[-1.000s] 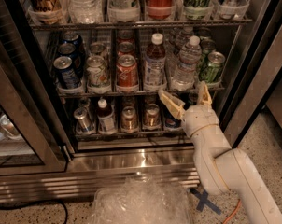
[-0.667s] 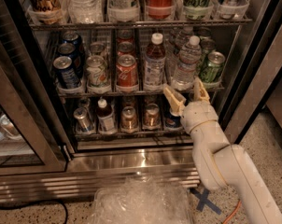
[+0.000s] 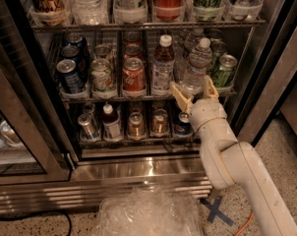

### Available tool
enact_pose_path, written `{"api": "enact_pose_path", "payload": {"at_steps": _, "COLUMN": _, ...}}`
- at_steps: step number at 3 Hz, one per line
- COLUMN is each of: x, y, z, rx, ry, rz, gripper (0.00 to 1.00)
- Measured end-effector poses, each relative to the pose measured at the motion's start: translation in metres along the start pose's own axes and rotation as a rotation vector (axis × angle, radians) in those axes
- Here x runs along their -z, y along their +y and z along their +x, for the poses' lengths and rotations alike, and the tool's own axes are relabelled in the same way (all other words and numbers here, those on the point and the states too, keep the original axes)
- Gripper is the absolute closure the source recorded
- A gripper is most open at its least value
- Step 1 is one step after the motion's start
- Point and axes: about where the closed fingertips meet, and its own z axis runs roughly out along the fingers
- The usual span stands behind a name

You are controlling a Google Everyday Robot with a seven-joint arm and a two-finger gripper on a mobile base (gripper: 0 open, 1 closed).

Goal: Pick water bottle from middle shelf of fridge

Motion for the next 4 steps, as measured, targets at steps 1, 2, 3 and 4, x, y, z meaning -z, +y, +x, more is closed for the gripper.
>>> {"api": "enact_pose_path", "payload": {"at_steps": 1, "x": -0.010, "y": -0.005, "z": 0.000, "rx": -0.007, "ry": 0.005, "rz": 0.006, "gripper": 0.28}}
{"api": "enact_pose_path", "payload": {"at_steps": 2, "x": -0.023, "y": -0.009, "z": -0.001, "rx": -0.017, "ry": 0.006, "rz": 0.016, "gripper": 0.28}}
{"api": "enact_pose_path", "payload": {"at_steps": 3, "x": -0.034, "y": -0.015, "z": -0.002, "rx": -0.021, "ry": 0.006, "rz": 0.027, "gripper": 0.26}}
{"api": "enact_pose_path", "payload": {"at_steps": 4, "x": -0.046, "y": -0.018, "z": -0.001, "rx": -0.023, "ry": 0.006, "rz": 0.034, "gripper": 0.27}}
